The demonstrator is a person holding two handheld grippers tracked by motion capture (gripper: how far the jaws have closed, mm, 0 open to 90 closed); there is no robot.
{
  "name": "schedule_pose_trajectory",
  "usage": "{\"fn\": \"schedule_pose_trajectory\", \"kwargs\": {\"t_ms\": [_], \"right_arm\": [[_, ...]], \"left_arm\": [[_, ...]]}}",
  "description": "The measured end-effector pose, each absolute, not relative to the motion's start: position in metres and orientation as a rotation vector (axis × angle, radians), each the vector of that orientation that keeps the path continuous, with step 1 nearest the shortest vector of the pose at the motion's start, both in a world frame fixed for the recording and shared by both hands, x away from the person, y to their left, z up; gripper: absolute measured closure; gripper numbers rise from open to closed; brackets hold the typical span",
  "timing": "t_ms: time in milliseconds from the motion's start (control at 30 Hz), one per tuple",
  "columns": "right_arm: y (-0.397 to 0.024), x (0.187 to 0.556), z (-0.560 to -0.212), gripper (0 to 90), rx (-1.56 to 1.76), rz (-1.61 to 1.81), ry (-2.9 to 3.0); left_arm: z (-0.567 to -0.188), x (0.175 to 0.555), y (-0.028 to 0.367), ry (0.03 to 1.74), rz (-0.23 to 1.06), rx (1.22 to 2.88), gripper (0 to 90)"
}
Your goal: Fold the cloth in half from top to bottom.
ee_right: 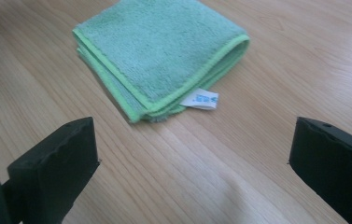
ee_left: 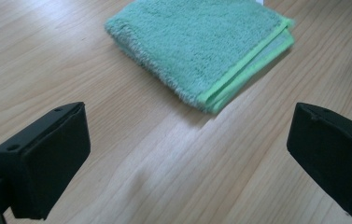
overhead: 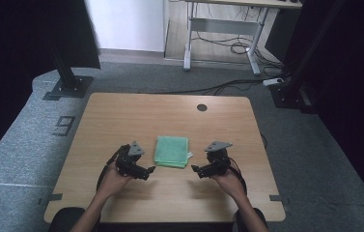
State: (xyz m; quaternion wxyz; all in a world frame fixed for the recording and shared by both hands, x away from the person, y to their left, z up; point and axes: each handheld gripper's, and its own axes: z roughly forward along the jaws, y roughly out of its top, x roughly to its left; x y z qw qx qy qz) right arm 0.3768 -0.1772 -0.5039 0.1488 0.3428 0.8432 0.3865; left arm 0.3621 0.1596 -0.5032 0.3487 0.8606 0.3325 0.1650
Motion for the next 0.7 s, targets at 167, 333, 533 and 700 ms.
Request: {"fn": "schedule_pose_trajectory", "kwargs": {"t_ms": [167,333,533,700], "right_arm": [[-0.189,0.372,-0.501,0.4,0.996,1.109,2.404],[-0.201,0.368,-0.502,0.0,1.018,1.099,2.391],[-0.214,0.364,-0.508,0.0,1.049,1.091,2.373],[-0.222,0.362,-0.516,0.0,1.076,1.082,2.368]], "left_arm": [[-0.504,0.356,0.169,0.866,0.433,2.235,0.0],[-0.51,0.351,0.18,0.891,0.438,2.239,0.0],[-0.515,0.347,0.192,0.918,0.447,2.231,0.0],[-0.523,0.345,0.199,0.936,0.443,2.236,0.0]]}}
